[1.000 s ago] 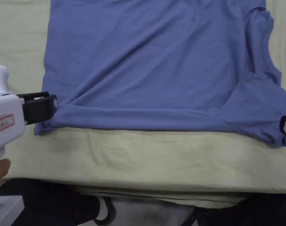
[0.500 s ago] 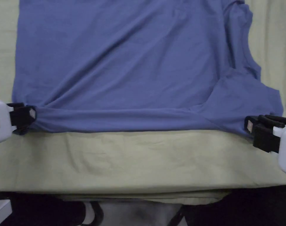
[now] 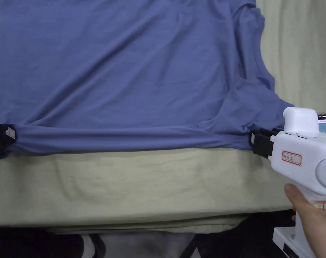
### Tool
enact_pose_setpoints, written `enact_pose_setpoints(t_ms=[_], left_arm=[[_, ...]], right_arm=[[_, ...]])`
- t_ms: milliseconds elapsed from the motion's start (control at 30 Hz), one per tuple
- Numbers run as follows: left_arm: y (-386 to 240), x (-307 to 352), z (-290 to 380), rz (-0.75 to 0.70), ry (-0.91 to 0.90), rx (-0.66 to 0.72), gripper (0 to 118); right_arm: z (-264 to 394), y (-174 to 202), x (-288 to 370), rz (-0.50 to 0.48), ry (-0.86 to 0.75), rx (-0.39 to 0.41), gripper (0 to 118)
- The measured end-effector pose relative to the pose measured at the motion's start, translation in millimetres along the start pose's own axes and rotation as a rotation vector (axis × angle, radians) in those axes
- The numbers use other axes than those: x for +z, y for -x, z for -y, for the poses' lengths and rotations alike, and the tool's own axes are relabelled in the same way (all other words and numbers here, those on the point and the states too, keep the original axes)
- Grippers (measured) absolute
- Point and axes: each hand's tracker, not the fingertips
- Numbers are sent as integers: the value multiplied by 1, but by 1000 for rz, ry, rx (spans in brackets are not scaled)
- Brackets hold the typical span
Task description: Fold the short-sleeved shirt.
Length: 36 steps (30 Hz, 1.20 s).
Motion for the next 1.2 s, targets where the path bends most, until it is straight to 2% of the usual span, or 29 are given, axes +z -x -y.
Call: enact_pose_setpoints(t_ms=[133, 367, 500, 667, 767, 900, 933, 967, 1000, 1033, 1200], left_arm=[[-2, 13, -14, 6, -40, 5, 3], [-34, 7, -96, -86, -78, -196, 3], [-43, -25, -155, -71, -67, -219, 3], [-37, -93, -209, -111, -7, -219, 3], [-28, -126, -221, -116, 51, -181, 3], [-22, -146, -219, -111, 93, -156, 5], [-20, -148, -218, -104, 97, -148, 18], [-20, -145, -214, -114, 84, -149, 42], [-21, -140, -210, -151, 62, -162, 74], [-20, -134, -206, -162, 49, -180, 81], [-20, -66, -168, -161, -48, -234, 81]], right_arm=[[-15, 1, 9, -21, -27, -10, 15], [-106, 5, 20, -84, -148, 23, 14], [-179, 11, -16, -82, -156, 78, 14], [-246, 14, -87, -77, -48, 89, 14], [-260, 19, -122, -68, 14, 90, 14], [-256, 29, -137, -35, 37, 145, 16], [-256, 28, -134, -34, 32, 141, 32], [-255, 27, -130, -31, 27, 142, 65], [-254, 26, -127, -42, 26, 135, 109], [-252, 26, -122, -52, 35, 132, 118], [-222, 20, -60, -60, -64, 137, 118]])
